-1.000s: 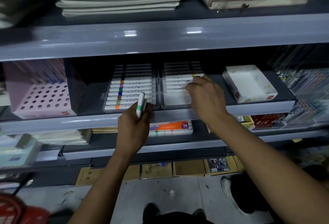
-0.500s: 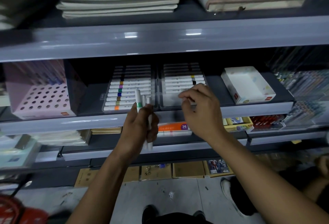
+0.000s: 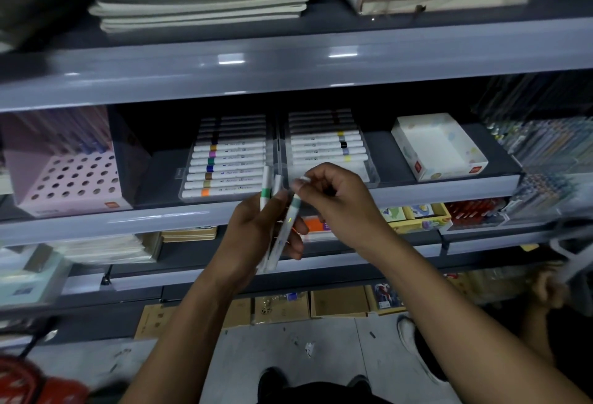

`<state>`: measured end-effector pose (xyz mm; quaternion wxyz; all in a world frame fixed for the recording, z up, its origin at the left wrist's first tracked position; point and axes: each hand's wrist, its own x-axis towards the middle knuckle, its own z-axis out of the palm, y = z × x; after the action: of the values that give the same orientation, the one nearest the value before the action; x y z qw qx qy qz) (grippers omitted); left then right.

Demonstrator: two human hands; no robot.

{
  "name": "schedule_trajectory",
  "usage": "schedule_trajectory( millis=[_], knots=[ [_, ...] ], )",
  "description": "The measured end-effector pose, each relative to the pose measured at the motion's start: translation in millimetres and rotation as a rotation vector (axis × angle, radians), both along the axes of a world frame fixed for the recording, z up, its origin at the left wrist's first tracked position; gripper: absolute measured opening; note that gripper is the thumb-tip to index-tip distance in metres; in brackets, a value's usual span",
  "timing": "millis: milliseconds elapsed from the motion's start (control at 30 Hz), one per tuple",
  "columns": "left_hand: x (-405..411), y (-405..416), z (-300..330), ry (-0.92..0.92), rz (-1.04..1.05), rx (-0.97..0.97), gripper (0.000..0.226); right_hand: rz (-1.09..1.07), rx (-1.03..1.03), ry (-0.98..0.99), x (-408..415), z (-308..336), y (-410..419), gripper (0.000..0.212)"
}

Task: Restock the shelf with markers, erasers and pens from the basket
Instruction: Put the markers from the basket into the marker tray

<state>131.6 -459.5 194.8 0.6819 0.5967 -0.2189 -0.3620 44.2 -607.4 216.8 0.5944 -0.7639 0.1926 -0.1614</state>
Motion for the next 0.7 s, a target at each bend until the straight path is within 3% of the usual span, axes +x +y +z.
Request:
schedule_trajectory(
  millis=[167,367,433,567,700],
  knots=[
    [2,6,-9,-0.105,0.111,0.098,0.035,-0.235,0.014,-0.057,-5,1,-17,0.041],
    [8,7,-10,-0.139,0.189,0.14,0.035,-0.315,0.021,-0.09,-12,-5,-35,0.038],
    [9,5,-10,-0.177,0.224,0.145,0.033,-0.329,-0.122,-0.082,-16,-9,-38,0.031],
    [11,2,-13,-0.266,0.263,0.167,0.03,-0.298,-0.751,-0.116,-24,-8,-36,0.024],
    [10,-2,-12,-0.309,0.274,0.184,0.032,-0.05,-0.945,-0.139,-24,-1,-29,0.023]
  ],
)
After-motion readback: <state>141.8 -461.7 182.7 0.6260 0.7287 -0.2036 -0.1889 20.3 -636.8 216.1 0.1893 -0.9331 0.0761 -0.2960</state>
